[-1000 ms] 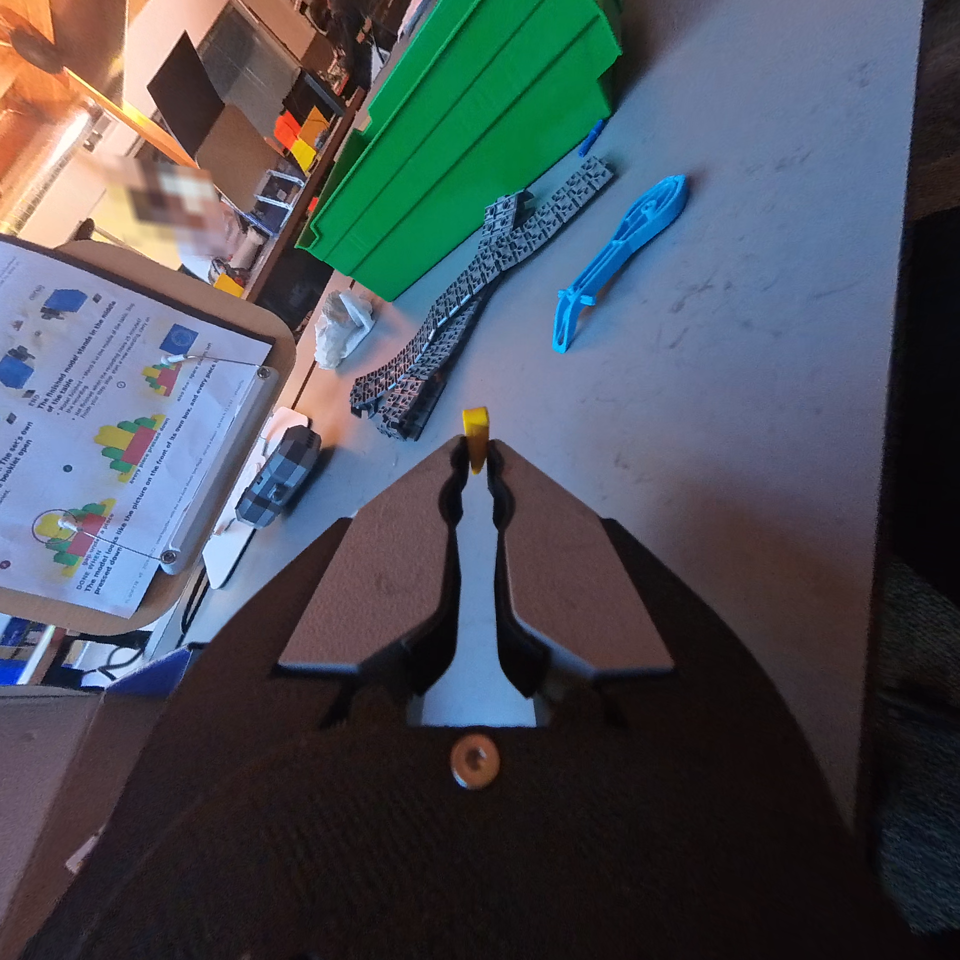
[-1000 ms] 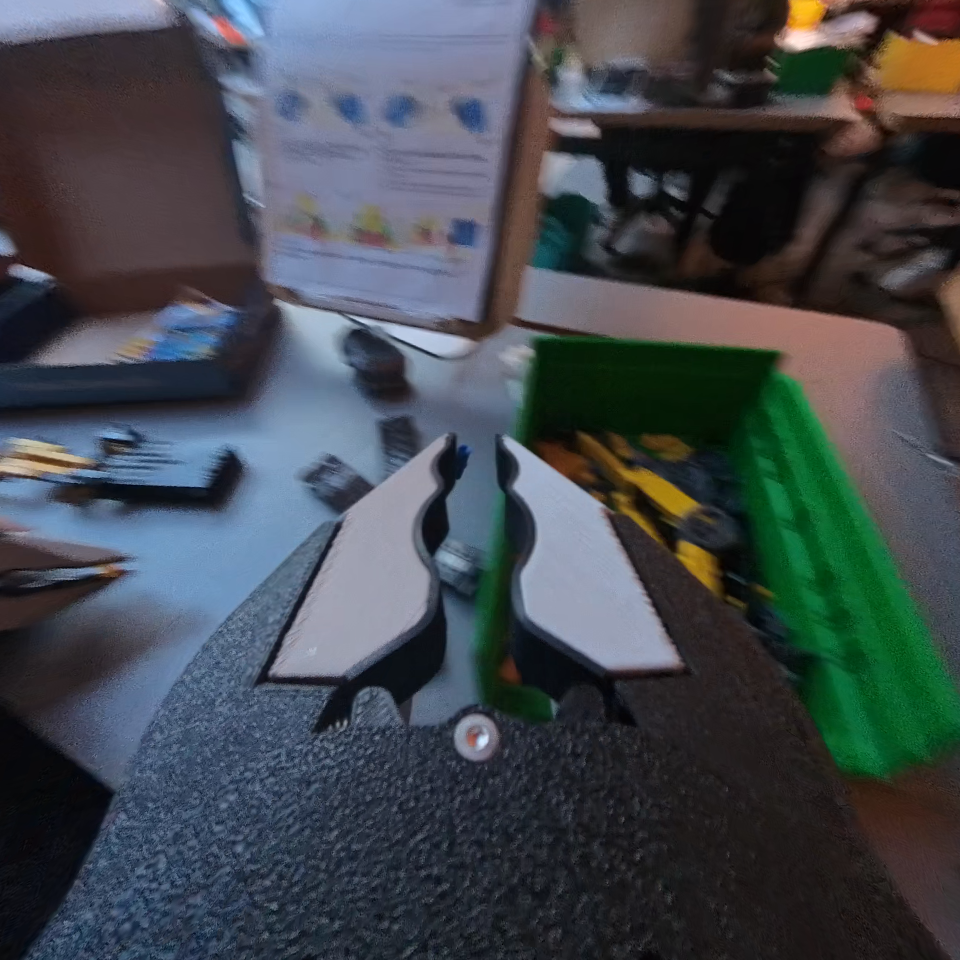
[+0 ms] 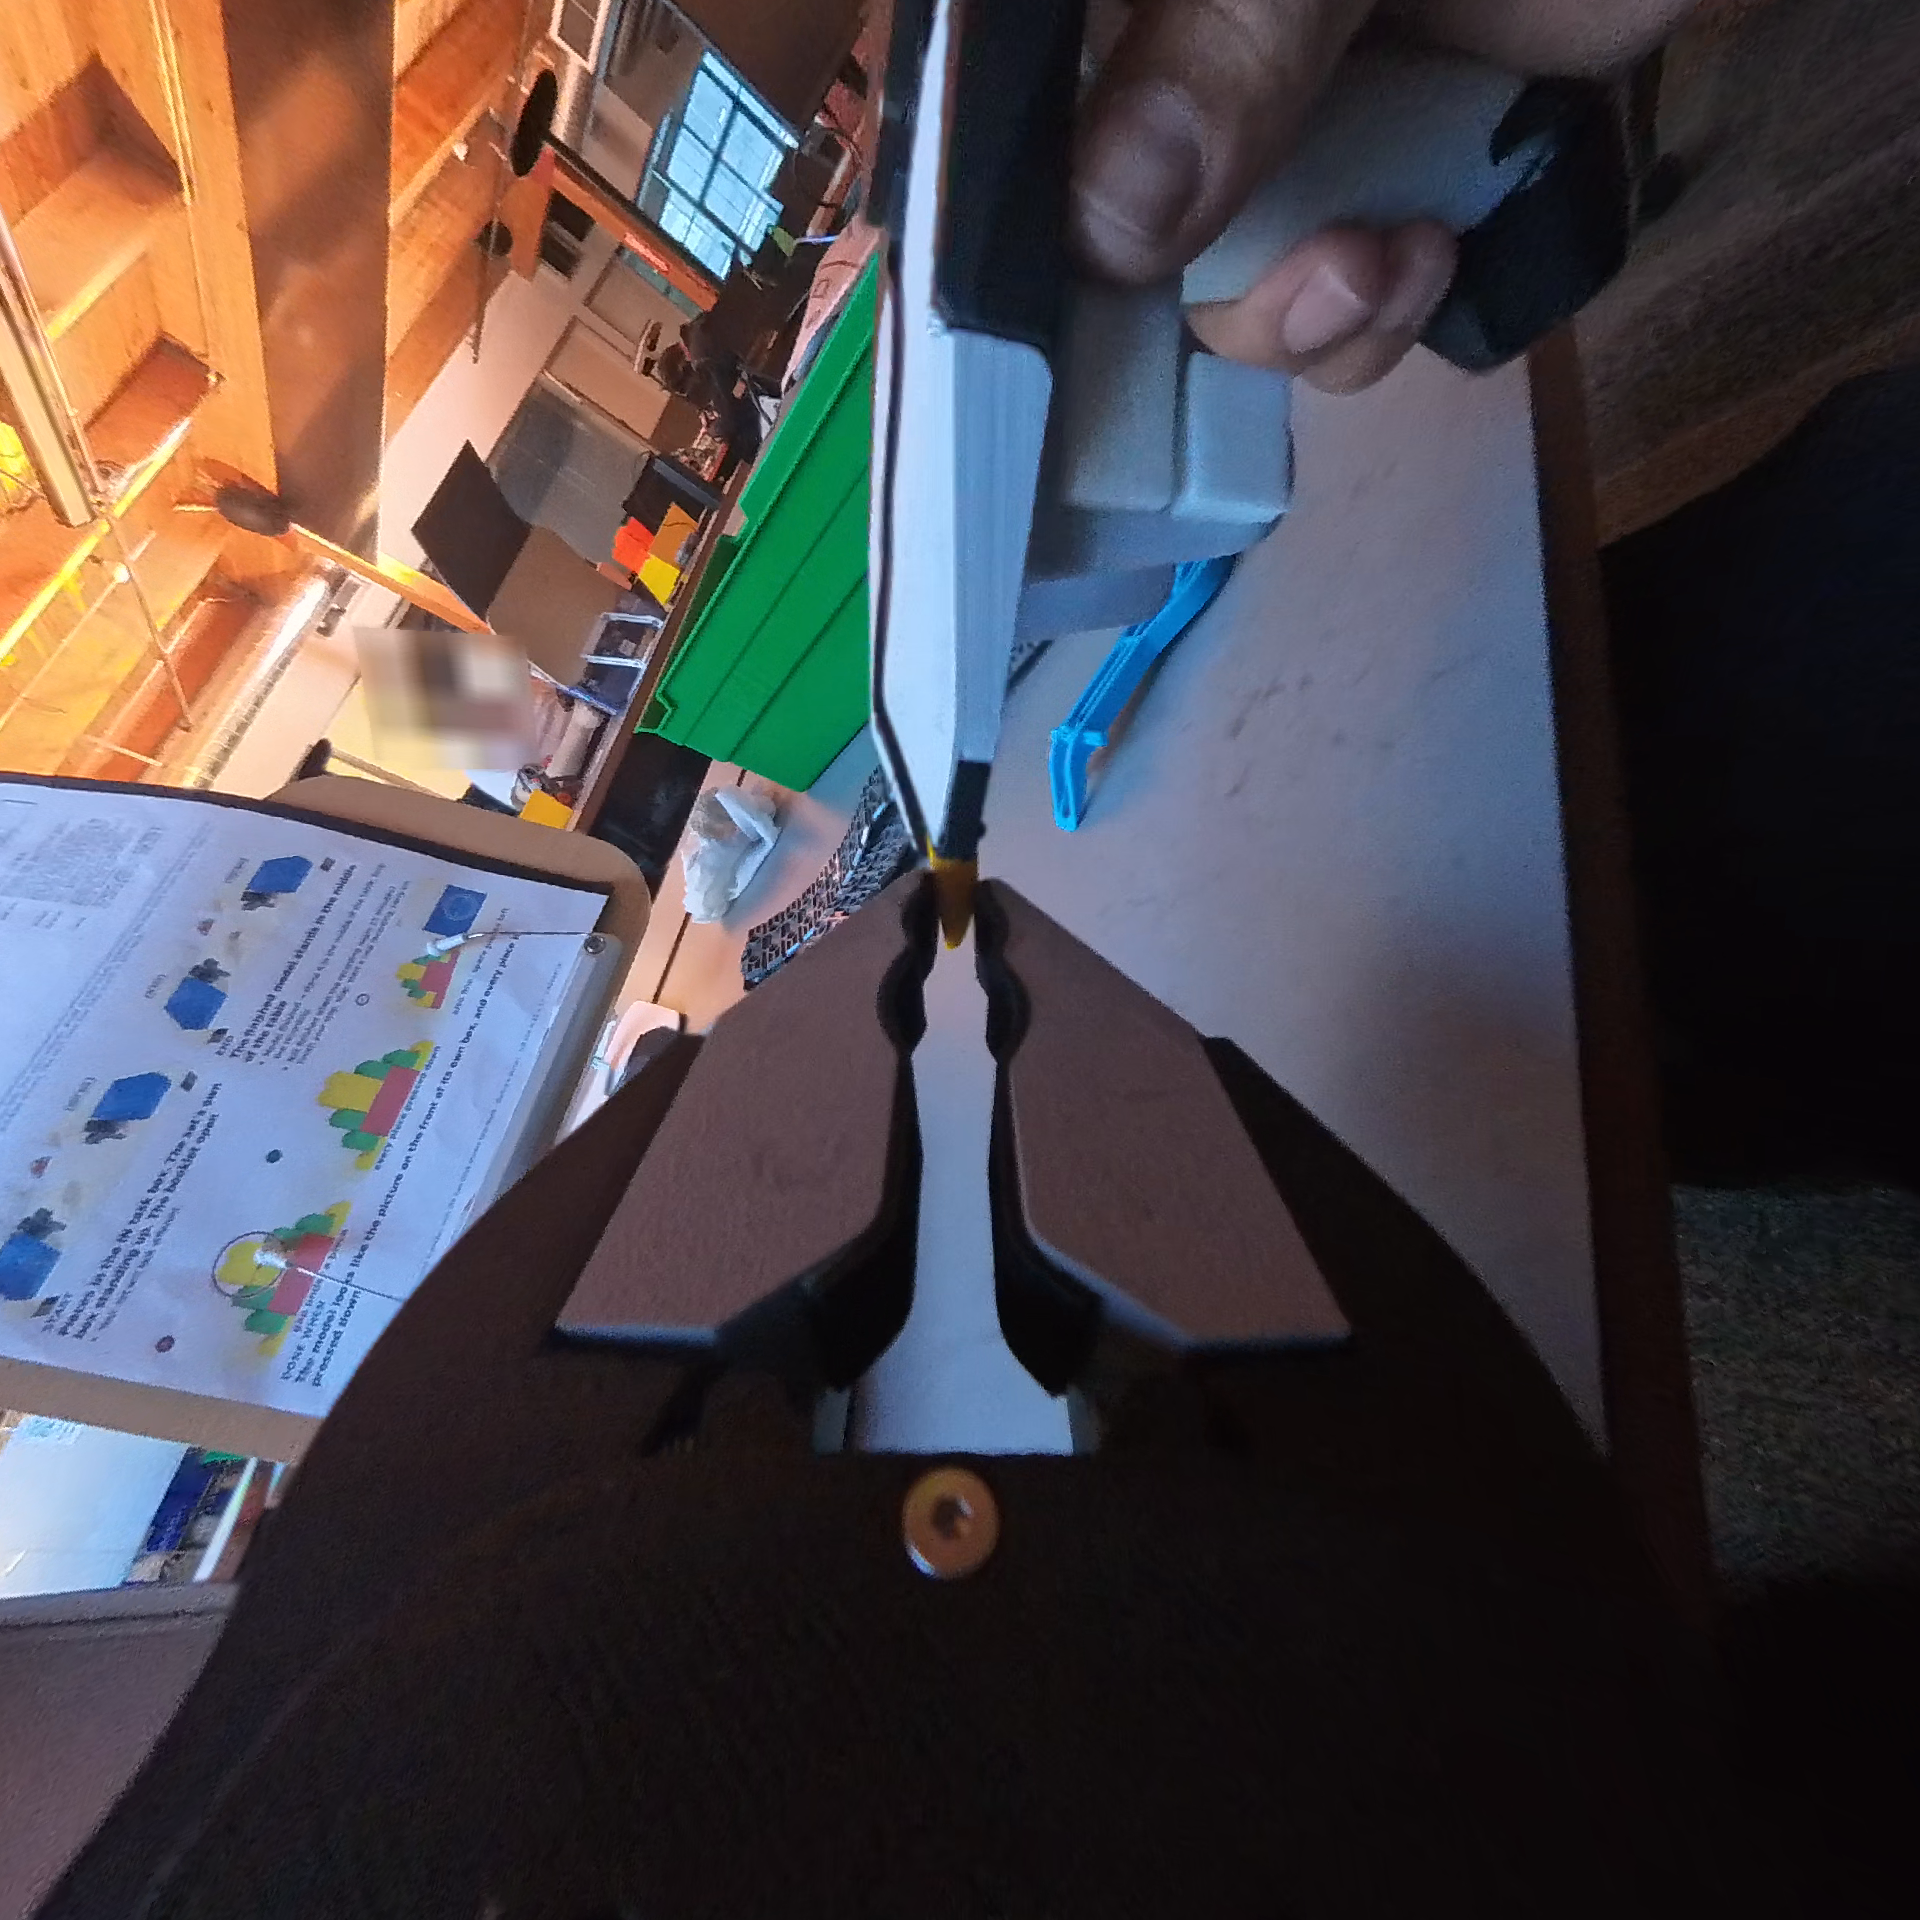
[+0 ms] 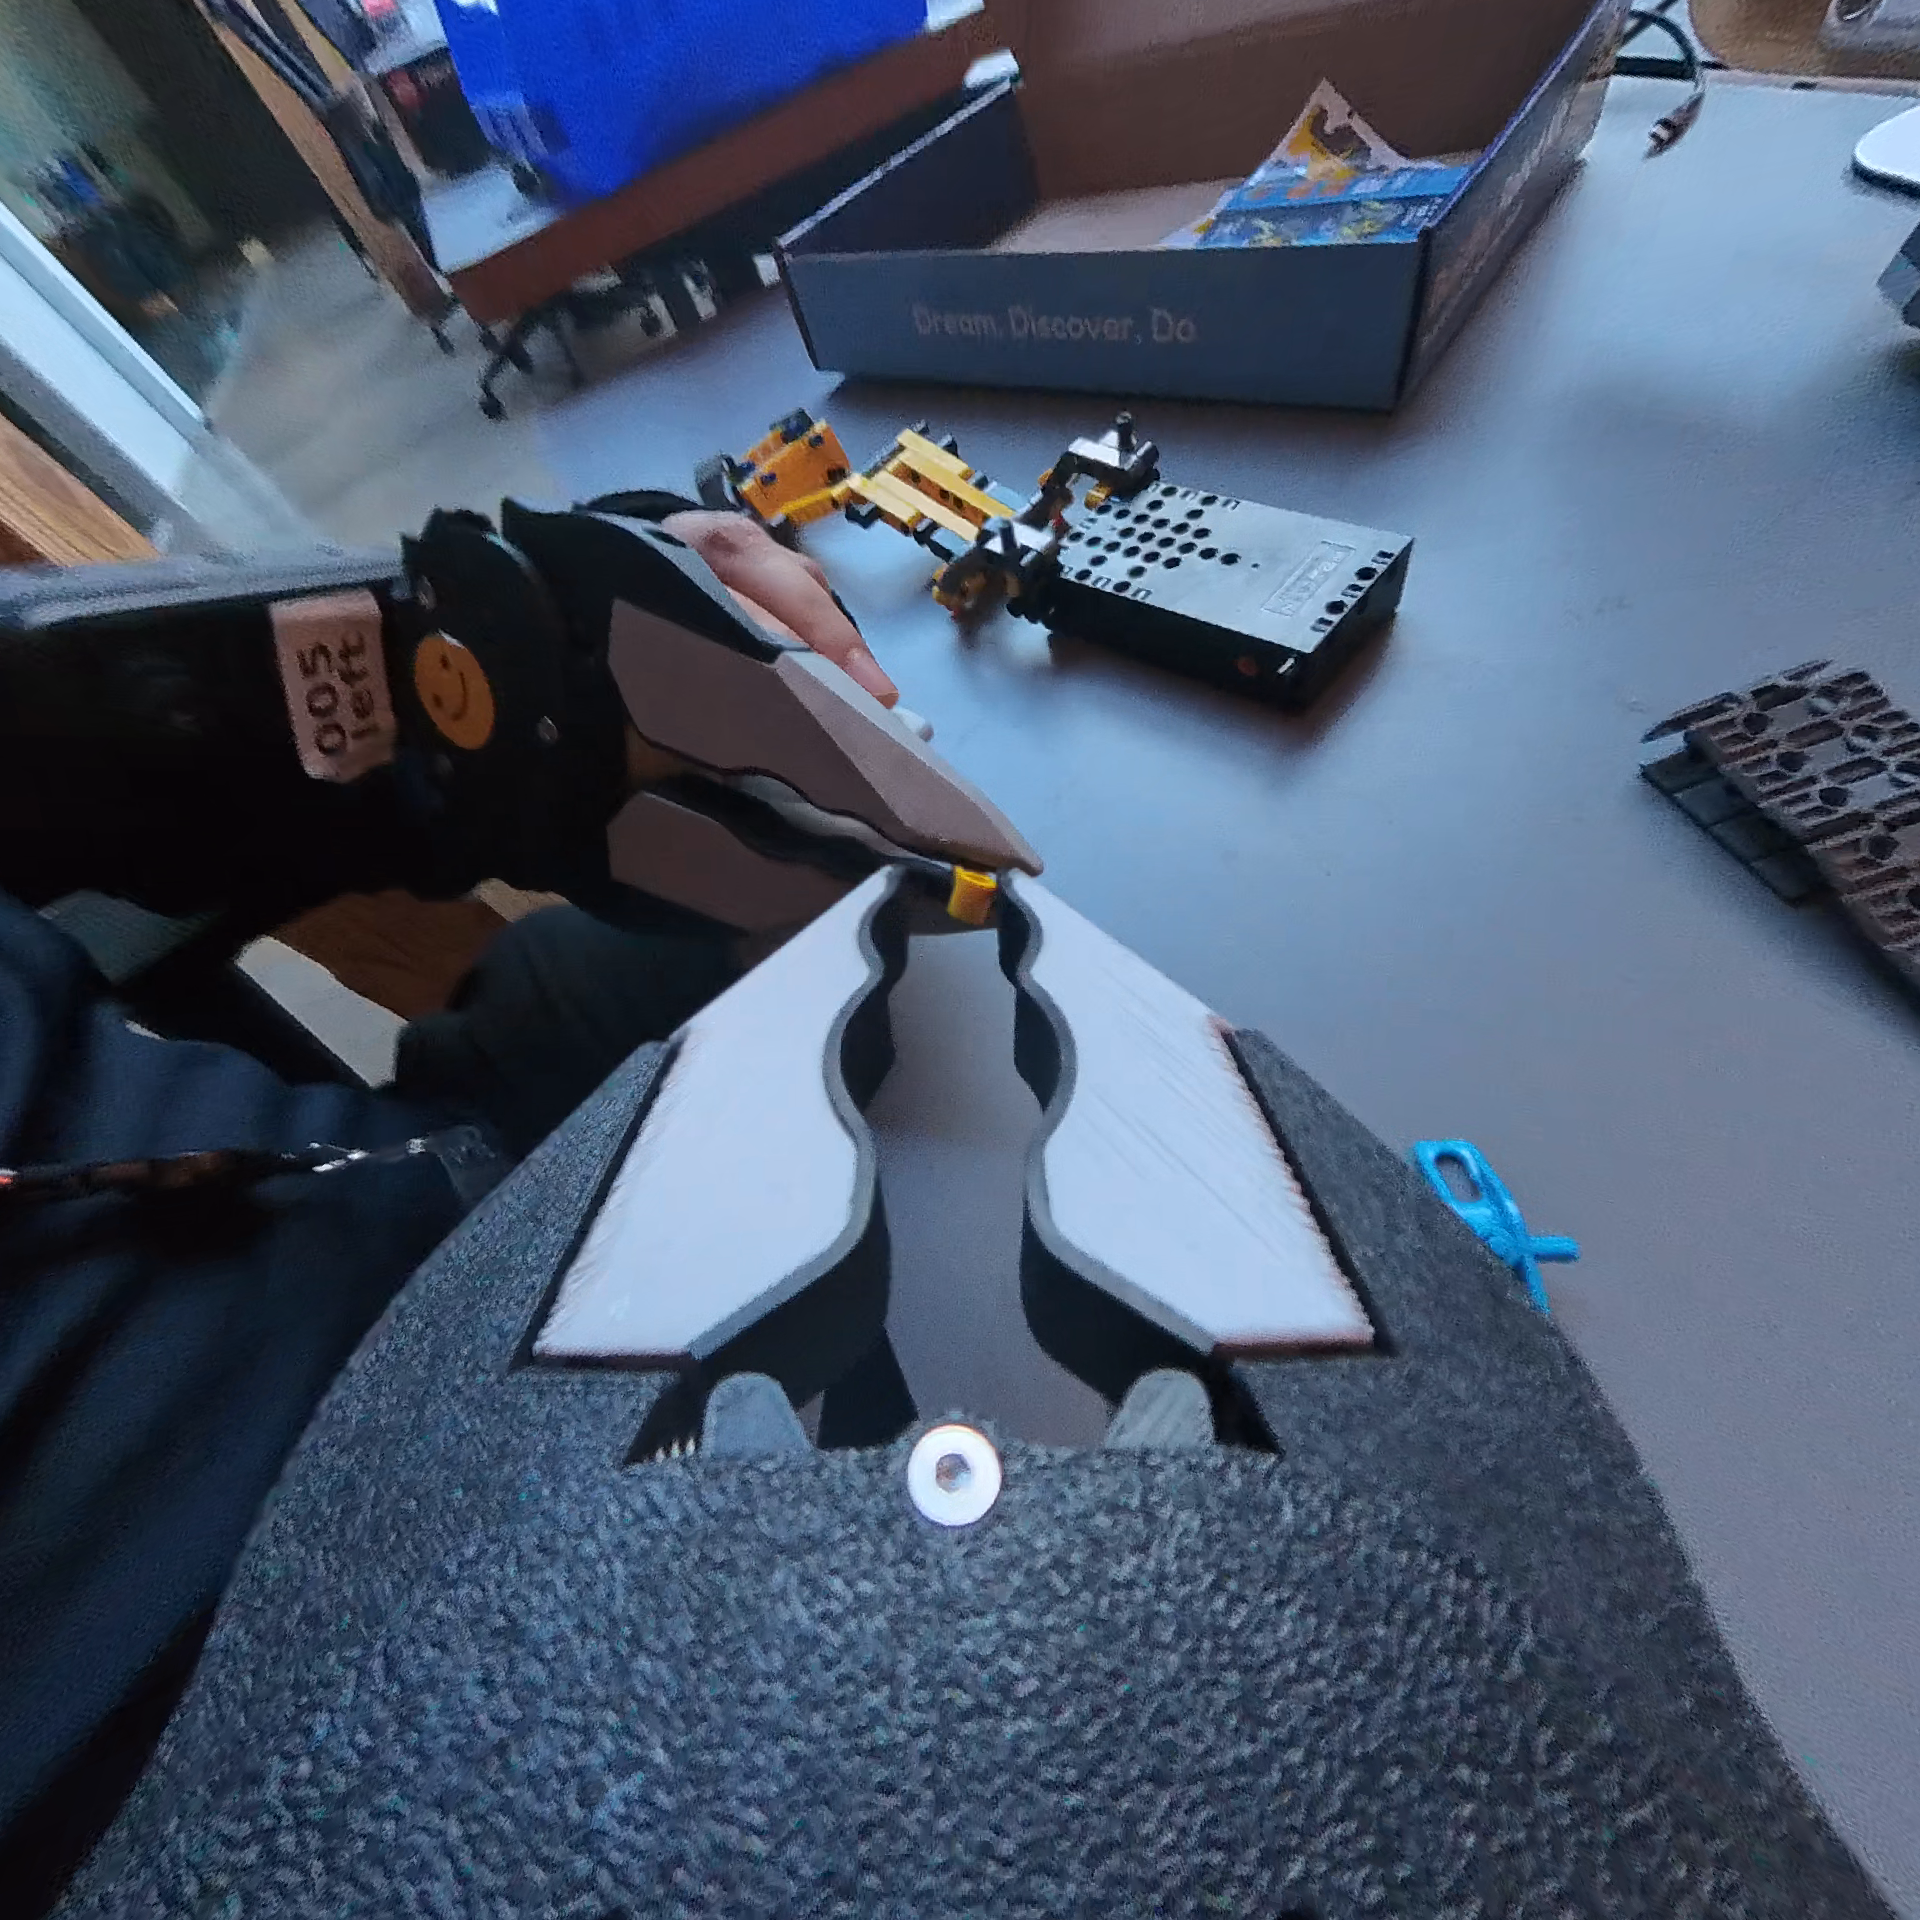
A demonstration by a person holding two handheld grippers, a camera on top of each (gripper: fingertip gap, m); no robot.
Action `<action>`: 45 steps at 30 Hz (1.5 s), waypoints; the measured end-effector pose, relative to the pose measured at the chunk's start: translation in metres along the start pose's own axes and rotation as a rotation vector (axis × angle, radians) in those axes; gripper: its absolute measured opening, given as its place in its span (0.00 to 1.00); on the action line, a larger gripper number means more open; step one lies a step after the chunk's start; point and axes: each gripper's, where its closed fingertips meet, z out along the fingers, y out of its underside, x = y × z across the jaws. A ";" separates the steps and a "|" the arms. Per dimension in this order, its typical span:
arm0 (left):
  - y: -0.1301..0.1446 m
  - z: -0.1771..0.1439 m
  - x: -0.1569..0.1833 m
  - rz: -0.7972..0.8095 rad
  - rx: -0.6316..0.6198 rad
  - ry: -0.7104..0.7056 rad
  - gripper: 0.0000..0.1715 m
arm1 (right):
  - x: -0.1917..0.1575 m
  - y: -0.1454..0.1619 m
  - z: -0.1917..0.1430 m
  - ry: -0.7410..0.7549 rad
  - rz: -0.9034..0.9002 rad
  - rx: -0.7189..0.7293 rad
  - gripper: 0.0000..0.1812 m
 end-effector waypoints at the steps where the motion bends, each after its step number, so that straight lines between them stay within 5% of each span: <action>1: 0.000 0.000 0.002 -0.001 0.000 0.012 0.02 | 0.001 0.001 0.001 -0.001 0.010 -0.001 0.07; 7: 0.003 0.001 -0.003 -0.059 -0.015 -0.002 0.01 | 0.008 -0.002 -0.002 -0.001 0.076 0.011 0.02; 10: 0.006 0.000 -0.010 -0.121 -0.015 -0.010 0.02 | 0.022 -0.025 -0.033 0.066 0.054 0.028 0.02; 14: 0.007 0.001 -0.010 -0.136 -0.017 -0.003 0.02 | 0.063 -0.106 -0.134 0.383 -0.132 0.140 0.02; 17: 0.010 0.003 -0.005 -0.107 -0.040 0.013 0.01 | 0.080 -0.179 -0.230 0.650 -0.303 0.350 0.02; 20: 0.014 0.007 0.001 -0.084 -0.071 0.032 0.00 | 0.122 -0.189 -0.278 0.829 -0.337 0.418 0.02; 24: 0.014 0.006 0.000 -0.100 -0.068 0.035 0.00 | 0.239 -0.066 -0.250 0.871 0.039 -0.108 0.08; 26: 0.016 0.006 -0.001 -0.110 -0.073 0.034 0.00 | 0.246 -0.062 -0.251 0.911 0.036 -0.128 0.07; 30: 0.018 0.009 0.002 -0.114 -0.087 0.052 0.00 | 0.203 -0.129 -0.248 0.873 -0.153 0.025 0.03; 35: 0.022 0.010 0.004 -0.123 -0.108 0.066 0.00 | 0.126 -0.153 -0.182 0.553 -0.173 0.131 0.09; 40: 0.028 0.010 0.003 -0.138 -0.141 0.064 0.00 | 0.082 -0.089 -0.069 0.261 -0.144 0.054 0.12; 45: 0.030 -0.014 -0.010 -0.297 -0.117 0.058 0.00 | 0.066 -0.019 0.019 0.141 -0.167 -0.061 0.13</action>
